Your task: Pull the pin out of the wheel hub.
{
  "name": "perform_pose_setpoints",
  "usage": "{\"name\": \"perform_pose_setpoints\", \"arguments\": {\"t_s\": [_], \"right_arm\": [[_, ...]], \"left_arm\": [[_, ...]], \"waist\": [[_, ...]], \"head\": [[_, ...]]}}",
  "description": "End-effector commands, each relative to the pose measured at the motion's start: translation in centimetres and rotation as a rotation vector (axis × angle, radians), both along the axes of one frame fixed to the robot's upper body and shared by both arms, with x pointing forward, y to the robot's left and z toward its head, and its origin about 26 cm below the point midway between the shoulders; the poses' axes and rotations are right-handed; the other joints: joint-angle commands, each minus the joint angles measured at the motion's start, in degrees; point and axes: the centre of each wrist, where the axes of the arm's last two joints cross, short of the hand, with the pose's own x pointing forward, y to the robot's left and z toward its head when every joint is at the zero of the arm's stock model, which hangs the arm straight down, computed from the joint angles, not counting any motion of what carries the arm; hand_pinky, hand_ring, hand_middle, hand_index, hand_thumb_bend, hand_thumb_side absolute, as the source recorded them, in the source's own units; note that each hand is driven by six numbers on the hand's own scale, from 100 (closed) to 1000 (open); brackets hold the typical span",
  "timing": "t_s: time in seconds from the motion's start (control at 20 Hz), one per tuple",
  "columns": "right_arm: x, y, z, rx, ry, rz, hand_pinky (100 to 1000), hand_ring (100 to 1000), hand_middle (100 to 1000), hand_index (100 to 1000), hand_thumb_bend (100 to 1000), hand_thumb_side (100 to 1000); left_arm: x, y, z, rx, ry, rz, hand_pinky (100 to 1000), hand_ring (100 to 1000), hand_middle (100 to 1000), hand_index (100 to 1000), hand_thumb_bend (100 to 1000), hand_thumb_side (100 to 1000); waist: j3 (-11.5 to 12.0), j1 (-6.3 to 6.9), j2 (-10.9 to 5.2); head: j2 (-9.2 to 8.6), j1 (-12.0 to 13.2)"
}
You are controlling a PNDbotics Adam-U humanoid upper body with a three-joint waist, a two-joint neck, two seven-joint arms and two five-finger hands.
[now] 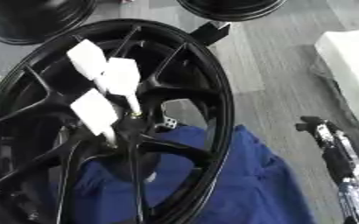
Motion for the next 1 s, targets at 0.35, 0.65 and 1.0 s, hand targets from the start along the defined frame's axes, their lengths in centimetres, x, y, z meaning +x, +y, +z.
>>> {"name": "perform_pose_setpoints", "arguments": {"t_s": [0.35, 0.65, 1.0], "right_arm": [[0.0, -0.6, 1.0, -0.011, -0.025, -0.011, 1000, 798, 570, 744, 100, 753], [0.0, -0.7, 1.0, -0.009, -0.023, -0.010, 1000, 796, 569, 743, 100, 753], [-0.1, -0.8, 0.9, -0.012, -0.019, -0.016, 1000, 796, 569, 743, 100, 756]], "left_arm": [[-1.3, 2.8, -1.0, 0.073, -0.034, 0.141, 747, 493, 464, 624, 212, 182], [-1.7, 4.0, -2.0, 0.183, 0.007, 0.256, 898, 821, 790, 888, 463, 432], [-1.6, 4.7, -2.6, 0.000, -0.076, 0.264, 817, 683, 639, 795, 284, 714]], "waist": [[0.1, -0.34, -0.96], [0.1, -0.32, -1.08], [0.2, -0.31, -1.11]], "head": [[0.74, 0.2], [1.03, 1.0], [-0.28, 1.3]]}}
